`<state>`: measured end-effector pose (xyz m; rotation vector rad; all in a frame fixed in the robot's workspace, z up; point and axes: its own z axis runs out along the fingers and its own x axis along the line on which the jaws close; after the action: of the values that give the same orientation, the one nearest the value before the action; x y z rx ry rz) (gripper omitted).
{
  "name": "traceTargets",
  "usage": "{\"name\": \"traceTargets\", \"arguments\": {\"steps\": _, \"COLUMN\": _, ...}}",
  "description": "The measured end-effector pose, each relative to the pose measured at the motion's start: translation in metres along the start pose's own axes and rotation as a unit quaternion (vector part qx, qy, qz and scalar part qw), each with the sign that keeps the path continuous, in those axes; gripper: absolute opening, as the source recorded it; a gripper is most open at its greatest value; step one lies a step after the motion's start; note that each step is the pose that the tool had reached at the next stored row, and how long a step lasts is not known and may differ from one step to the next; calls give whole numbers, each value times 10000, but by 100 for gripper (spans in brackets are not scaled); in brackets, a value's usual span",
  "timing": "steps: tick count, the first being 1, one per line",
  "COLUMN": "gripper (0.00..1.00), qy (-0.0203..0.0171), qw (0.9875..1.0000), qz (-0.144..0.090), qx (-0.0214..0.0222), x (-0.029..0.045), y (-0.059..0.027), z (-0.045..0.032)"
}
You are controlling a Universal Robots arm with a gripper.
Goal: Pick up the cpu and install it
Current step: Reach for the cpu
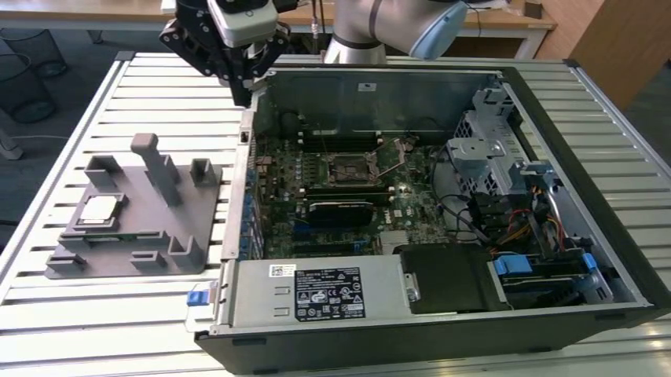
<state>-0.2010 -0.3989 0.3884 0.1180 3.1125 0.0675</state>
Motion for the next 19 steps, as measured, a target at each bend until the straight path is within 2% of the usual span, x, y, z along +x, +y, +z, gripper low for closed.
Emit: {"name": "traceTargets", "arguments": {"steps": 19, "gripper": 12, "qy": 0, "qw": 10000, "qz": 0, "qx": 0, "x": 130, "y": -10, "z": 4}}
